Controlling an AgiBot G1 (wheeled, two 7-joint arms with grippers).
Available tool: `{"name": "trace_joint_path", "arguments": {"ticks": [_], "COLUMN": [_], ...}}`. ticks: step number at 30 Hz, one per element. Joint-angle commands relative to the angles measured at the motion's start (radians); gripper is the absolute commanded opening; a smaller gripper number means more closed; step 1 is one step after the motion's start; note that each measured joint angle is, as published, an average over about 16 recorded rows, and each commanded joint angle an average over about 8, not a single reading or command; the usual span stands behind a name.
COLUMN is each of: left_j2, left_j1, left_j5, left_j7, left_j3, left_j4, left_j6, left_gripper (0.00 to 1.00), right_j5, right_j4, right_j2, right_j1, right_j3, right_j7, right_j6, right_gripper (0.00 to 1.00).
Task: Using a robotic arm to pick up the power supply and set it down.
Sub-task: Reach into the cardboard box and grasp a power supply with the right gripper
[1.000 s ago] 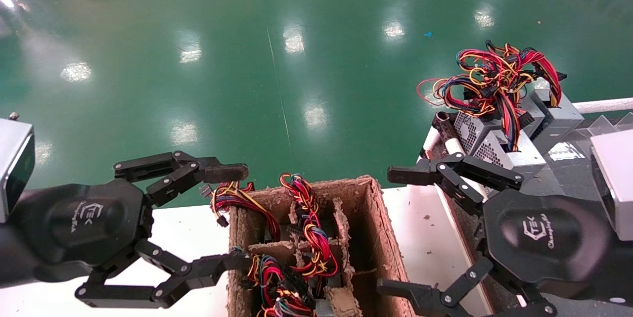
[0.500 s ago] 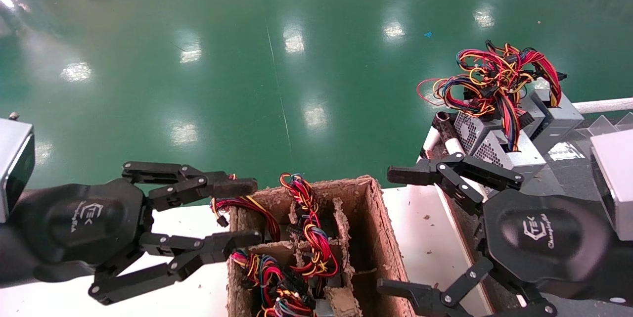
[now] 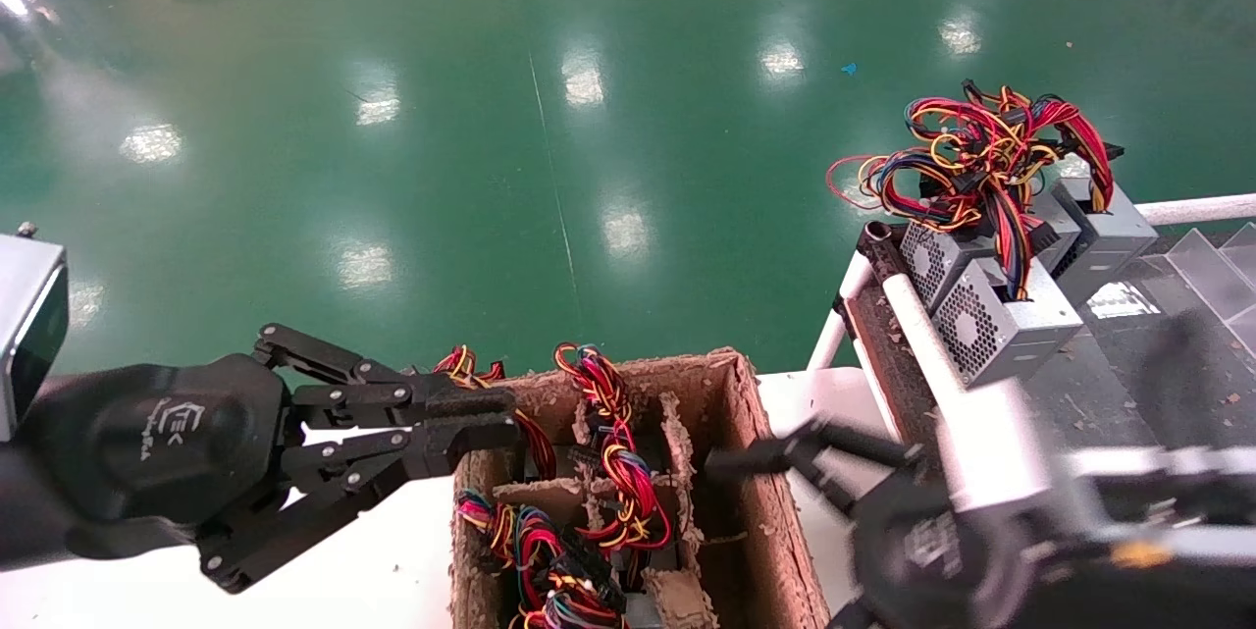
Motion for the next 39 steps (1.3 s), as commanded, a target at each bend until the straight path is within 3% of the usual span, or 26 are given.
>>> {"name": "trace_joint_path", "arguments": {"ticks": [1,3,5,11,12,13,23,39], "left_j2": [0.000,0.000,0.000,0.000,0.000,0.000,0.000,0.000], "left_j1": [0.000,0.000,0.000,0.000,0.000,0.000,0.000,0.000], "left_j5": [0.000,0.000,0.000,0.000,0.000,0.000,0.000,0.000], "left_j7": [0.000,0.000,0.000,0.000,0.000,0.000,0.000,0.000], "left_j3": [0.000,0.000,0.000,0.000,0.000,0.000,0.000,0.000], "left_j4": [0.000,0.000,0.000,0.000,0.000,0.000,0.000,0.000], "left_j6": [0.000,0.000,0.000,0.000,0.000,0.000,0.000,0.000], "left_gripper": [0.00,0.00,0.07,0.82,0.94,1.00,1.00,1.00], "right_j5": [-0.041,-0.079,-0.114,-0.220,-0.237,-0.254,-0.341,-0.391], "right_j4": [0.005,0.004,0.001,-0.005,-0.006,-0.006,0.003,0.010], "right_j2": [-0.017,-0.041,-0.066,-0.138,-0.150,-0.160,-0.225,-0.251], "right_j1": [0.010,0.020,0.028,0.044,0.046,0.048,0.057,0.053], "right_j3": [-0.028,-0.055,-0.080,-0.137,-0.145,-0.152,-0.186,-0.204], "right_j7": [0.015,0.026,0.033,0.041,0.042,0.044,0.072,0.080], "right_j6": [-0.001,-0.003,-0.001,0.031,0.040,0.049,0.119,0.156], "right_gripper": [1.00,1.00,0.79,0.04,0.00,0.00,0.00,0.00]}}
